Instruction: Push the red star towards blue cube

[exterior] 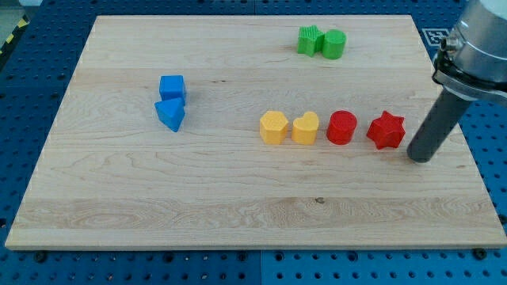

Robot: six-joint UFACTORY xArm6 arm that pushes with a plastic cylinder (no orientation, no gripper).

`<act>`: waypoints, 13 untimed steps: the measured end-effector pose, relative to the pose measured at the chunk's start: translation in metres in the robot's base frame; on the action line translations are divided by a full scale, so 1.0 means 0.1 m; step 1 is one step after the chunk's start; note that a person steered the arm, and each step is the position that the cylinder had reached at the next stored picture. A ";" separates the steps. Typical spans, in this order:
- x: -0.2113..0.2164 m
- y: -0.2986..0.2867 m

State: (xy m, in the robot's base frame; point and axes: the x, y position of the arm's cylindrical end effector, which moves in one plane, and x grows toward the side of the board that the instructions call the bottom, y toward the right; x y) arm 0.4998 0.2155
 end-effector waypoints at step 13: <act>-1.84 -1.10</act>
State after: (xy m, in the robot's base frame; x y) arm 0.3161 0.1054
